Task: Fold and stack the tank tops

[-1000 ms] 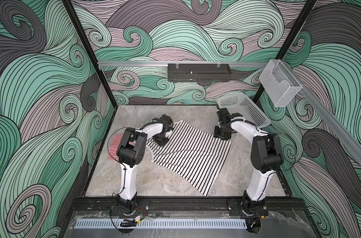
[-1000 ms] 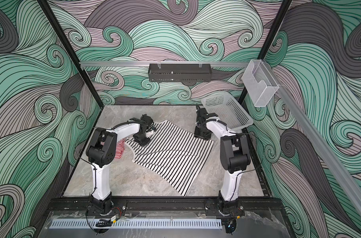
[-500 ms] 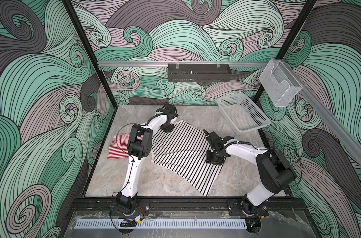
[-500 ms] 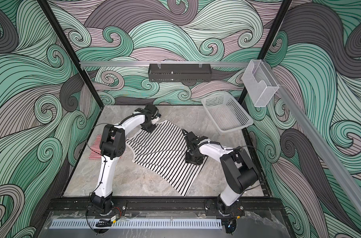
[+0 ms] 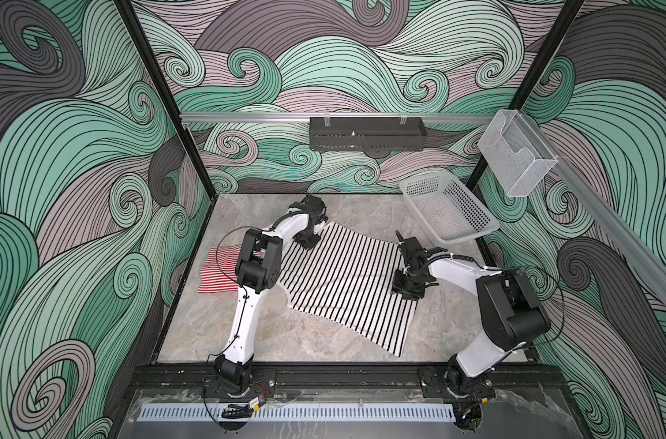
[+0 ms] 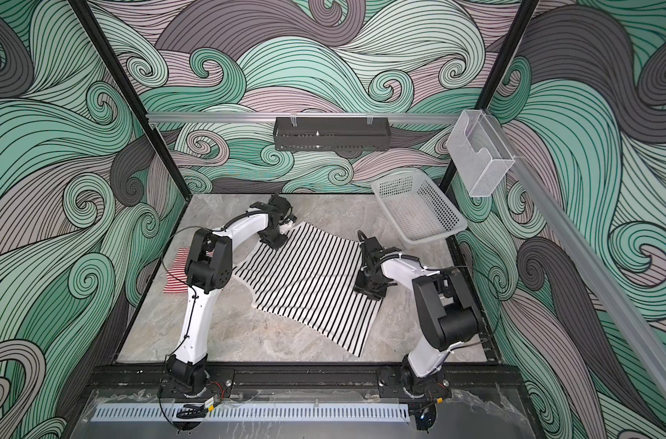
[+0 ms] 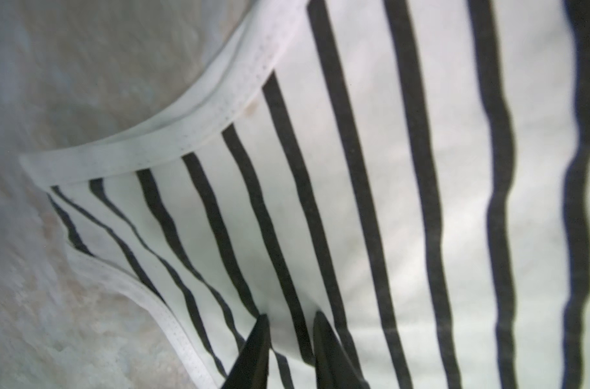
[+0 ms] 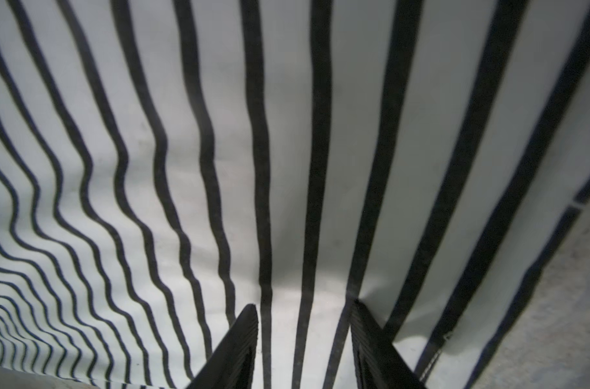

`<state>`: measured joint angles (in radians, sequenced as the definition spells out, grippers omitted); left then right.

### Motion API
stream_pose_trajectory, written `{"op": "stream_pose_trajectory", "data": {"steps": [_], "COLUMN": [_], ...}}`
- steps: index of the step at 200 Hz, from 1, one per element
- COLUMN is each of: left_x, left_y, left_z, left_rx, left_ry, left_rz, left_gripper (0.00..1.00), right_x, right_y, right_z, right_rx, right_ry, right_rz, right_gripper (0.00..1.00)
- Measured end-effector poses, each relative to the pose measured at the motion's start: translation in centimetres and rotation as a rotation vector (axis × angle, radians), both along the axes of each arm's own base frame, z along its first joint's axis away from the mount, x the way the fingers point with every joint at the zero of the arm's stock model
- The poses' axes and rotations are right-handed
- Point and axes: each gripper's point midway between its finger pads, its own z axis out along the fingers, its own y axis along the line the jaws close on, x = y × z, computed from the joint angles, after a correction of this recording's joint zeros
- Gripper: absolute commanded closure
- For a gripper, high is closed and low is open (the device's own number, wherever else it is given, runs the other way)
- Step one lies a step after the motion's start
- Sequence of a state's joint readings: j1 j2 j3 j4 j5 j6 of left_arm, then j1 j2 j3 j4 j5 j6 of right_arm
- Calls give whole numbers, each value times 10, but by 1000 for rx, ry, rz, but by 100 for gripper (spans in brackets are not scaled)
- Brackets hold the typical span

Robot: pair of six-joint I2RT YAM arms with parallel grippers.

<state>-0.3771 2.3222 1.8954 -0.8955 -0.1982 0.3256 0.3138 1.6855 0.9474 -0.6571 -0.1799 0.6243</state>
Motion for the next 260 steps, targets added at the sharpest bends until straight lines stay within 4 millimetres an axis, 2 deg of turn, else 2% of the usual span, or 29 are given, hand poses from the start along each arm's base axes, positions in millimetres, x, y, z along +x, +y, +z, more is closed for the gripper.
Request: {"op": "stream_pose_trajectory", "data": {"steps": [37,66,96,123,151,177,197,217,236,260], "left_x": [-36,-57,-65,-64,-57,-42,-35,-33,-42,-77], "left_y": [15,24,27,28,32,40,47,48,43,40], "left_z": [-2,-3,-3,-2,-1,0,2,7,13,33], "left_rx": [20,30,27,30,47,53,58,38,2,-37], "left_ry": [47,66,68,63,48,27,18,19,22,16], "left_rz": [13,33,54,66,73,92,107,113,92,37], "left_gripper": [73,72,72,72,72,72,70,65,58,54], "right_x": [30,65,96,108,100,72,52,41,27,-5], "right_y": [-7,-14,-21,-22,-21,-18,-13,-11,-11,-16], "right_z": [1,2,3,5,6,13,34,59,73,70], "right_rx": [-7,-3,11,26,41,77,113,135,153,158], "right_ry": [14,7,0,-9,2,5,-41,-116,-163,-153], "right_rz": [-18,-40,-54,-51,-39,-27,-17,-16,-27,-60], "right_gripper": [52,52,52,52,52,51,48,40,36,38]}}
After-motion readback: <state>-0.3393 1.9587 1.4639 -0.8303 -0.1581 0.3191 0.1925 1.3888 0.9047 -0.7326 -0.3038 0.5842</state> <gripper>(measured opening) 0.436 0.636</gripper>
